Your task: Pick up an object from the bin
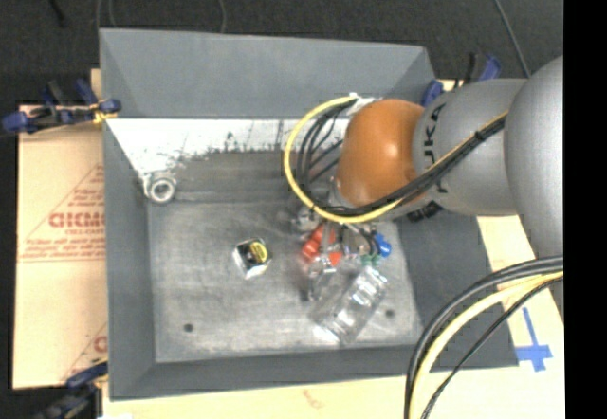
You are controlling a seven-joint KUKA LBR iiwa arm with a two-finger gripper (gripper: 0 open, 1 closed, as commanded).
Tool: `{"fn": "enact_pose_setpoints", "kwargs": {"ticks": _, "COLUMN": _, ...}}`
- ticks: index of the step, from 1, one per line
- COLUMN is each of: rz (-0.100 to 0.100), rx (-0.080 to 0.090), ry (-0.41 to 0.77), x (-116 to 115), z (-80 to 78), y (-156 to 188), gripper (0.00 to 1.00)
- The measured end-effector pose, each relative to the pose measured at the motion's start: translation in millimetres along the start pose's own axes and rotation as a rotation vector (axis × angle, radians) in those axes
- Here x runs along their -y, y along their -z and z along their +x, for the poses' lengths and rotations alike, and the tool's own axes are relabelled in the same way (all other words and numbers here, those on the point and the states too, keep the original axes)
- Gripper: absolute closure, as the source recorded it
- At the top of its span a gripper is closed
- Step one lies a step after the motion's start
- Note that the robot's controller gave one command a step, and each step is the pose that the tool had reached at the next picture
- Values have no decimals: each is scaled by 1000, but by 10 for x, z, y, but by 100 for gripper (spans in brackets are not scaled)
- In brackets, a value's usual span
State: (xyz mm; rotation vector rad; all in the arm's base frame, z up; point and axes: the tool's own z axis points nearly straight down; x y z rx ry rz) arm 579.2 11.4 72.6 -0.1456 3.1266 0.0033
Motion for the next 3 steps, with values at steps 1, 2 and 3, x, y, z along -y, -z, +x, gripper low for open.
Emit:
{"fn": "enact_pose_setpoints", "kwargs": {"ticks": 1, "rz": 4, "rx": 0, "ry": 200, "x": 691, "z": -381, "y": 14, "gripper": 0}}
{"fn": "enact_pose_setpoints", "kwargs": {"ticks": 2, "rz": 3, "rx": 11, "ry": 197, "x": 672, "z": -411, "y": 47, "gripper": 100}}
{"fn": "enact_pose_setpoints", "kwargs": {"ticks": 3, "rz": 4, "rx": 3, "ry": 58, "x": 822, "z": -583, "y": 1753, "gripper": 100}}
